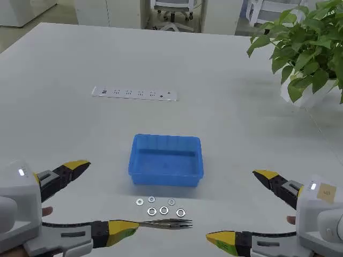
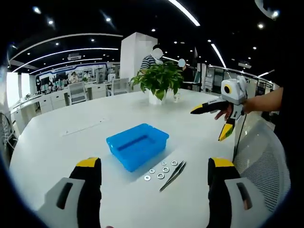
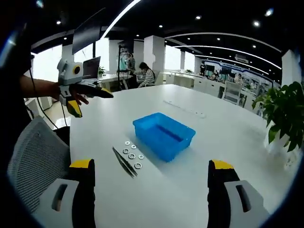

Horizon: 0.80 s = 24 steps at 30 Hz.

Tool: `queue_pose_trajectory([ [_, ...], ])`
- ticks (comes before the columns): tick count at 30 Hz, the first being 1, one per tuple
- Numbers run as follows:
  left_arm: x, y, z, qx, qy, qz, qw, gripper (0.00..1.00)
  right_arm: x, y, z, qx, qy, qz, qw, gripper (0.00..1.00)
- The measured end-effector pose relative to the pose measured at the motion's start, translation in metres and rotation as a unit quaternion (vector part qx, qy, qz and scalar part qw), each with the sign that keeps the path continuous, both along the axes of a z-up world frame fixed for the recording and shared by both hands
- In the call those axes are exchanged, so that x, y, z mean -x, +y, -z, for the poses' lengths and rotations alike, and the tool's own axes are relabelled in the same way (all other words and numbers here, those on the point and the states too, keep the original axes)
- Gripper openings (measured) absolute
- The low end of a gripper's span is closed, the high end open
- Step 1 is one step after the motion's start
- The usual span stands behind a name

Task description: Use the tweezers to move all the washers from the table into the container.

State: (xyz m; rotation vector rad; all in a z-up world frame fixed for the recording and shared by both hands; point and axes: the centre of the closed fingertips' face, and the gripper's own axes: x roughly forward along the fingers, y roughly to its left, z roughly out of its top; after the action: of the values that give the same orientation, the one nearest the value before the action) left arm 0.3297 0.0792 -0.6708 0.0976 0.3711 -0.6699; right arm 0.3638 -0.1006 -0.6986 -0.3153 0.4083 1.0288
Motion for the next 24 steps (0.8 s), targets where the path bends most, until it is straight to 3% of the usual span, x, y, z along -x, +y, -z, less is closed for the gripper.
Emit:
queue_pose_trajectory([
  [24,0.0024,-0.0039,-0.0010,-0.001,-0.002,0.005,1.0000,0.98,0.0003,-0.0001,-0.0012,-0.001,-0.002,0.000,1.0000,1.00],
])
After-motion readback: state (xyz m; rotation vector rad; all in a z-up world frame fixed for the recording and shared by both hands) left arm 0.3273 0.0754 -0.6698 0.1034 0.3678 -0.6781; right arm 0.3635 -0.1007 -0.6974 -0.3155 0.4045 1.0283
